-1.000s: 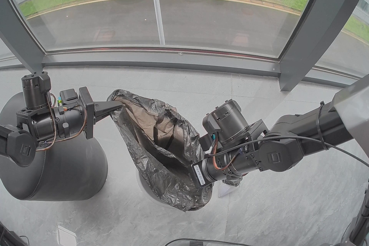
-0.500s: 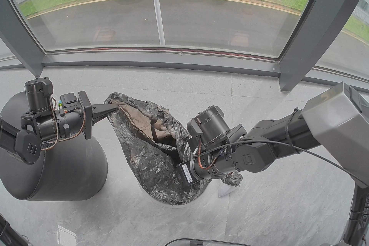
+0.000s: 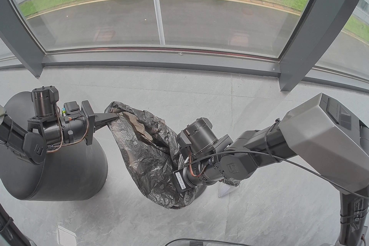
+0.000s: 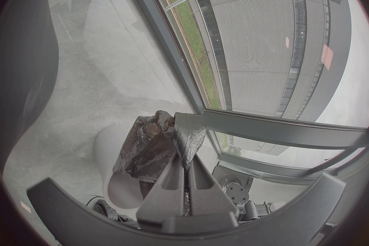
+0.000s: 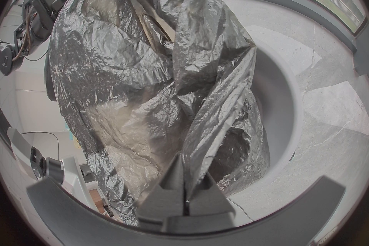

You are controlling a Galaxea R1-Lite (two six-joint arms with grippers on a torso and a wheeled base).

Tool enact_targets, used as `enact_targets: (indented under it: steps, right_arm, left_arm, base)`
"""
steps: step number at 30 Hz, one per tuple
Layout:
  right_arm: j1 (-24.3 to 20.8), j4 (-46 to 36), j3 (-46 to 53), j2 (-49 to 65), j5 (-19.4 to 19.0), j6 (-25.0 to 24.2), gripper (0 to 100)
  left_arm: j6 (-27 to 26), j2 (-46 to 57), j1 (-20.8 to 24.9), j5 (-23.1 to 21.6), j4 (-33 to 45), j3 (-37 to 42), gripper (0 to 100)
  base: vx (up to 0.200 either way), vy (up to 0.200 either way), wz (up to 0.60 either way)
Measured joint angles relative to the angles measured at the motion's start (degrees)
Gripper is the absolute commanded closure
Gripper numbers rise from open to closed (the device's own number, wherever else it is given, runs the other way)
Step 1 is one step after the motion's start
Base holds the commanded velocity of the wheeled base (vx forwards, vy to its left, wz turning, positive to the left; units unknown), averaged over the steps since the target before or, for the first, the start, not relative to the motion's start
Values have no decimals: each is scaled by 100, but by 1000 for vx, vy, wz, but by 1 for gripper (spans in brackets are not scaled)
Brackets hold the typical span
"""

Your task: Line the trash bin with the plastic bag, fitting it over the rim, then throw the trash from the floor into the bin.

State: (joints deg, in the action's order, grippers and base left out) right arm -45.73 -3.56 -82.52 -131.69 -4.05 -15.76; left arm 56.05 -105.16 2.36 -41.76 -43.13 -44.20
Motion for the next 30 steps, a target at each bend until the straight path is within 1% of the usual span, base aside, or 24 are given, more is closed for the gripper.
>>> enact_targets:
  steps: [9,15,18,21,24,30]
  right_arm:
    - [22,129,123,-140,22,-55,100]
    - [50,157,695,24,129,-73,100]
    - [89,327,1100,168,187,-73,100]
    - [146,848,1581,344,224,-73,100]
    - [224,1726,2029,492,296,-73,100]
    - [367,3065,2745,630,528,-74,100]
  left_arm:
    - [-2,-217,0,0,13,30,100]
    - [-13,-352,33,9,7,168,100]
    - [-112,-441,61,27,-6,262,100]
    - [-391,-532,105,52,-15,394,100]
    - [-835,-621,184,117,-28,547,100]
    - [-1591,-735,430,271,-33,779,100]
  base:
    - [0,0,0]
    - [0,0,0]
    - [0,0,0]
    - [0,0,0]
    - [0,0,0]
    - [0,0,0]
